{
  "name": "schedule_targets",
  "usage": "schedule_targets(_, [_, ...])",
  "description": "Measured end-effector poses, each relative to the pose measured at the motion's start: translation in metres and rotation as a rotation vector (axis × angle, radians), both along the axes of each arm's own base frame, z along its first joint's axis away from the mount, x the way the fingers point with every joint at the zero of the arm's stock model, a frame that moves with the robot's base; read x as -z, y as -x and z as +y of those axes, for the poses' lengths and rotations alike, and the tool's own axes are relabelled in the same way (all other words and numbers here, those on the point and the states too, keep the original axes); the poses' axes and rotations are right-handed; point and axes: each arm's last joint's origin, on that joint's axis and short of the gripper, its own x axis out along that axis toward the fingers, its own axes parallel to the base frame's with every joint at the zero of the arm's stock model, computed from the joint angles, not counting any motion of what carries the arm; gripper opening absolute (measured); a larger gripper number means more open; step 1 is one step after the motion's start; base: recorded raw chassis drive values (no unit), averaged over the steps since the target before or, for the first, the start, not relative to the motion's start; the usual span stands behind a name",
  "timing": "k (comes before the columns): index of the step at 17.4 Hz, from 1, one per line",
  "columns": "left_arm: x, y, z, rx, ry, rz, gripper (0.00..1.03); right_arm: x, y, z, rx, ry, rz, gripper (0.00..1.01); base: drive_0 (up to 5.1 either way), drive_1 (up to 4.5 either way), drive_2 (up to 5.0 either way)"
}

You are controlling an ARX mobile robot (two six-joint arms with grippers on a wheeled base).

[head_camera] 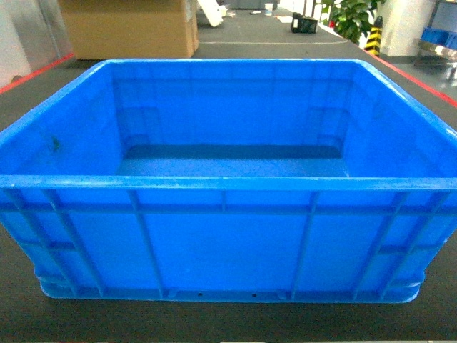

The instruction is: Place box next to blue box on left shelf

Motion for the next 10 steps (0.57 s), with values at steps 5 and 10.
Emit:
schedule_targets(5, [-0.004,-0.01,-0.003,-0.272,-0.033,0.075,0.98,-0.002,-0.007,0.001,0.306,0.004,0.199,0.98,0.0,0.0,0.0])
schedule_targets(10, [-0.07,-0.084,-0.026,-0.112,0.002,0.088,0.98,-0.062,-0.074,0.011,0.115,-0.088,0.246,0.98,0.0,0.0,0.0])
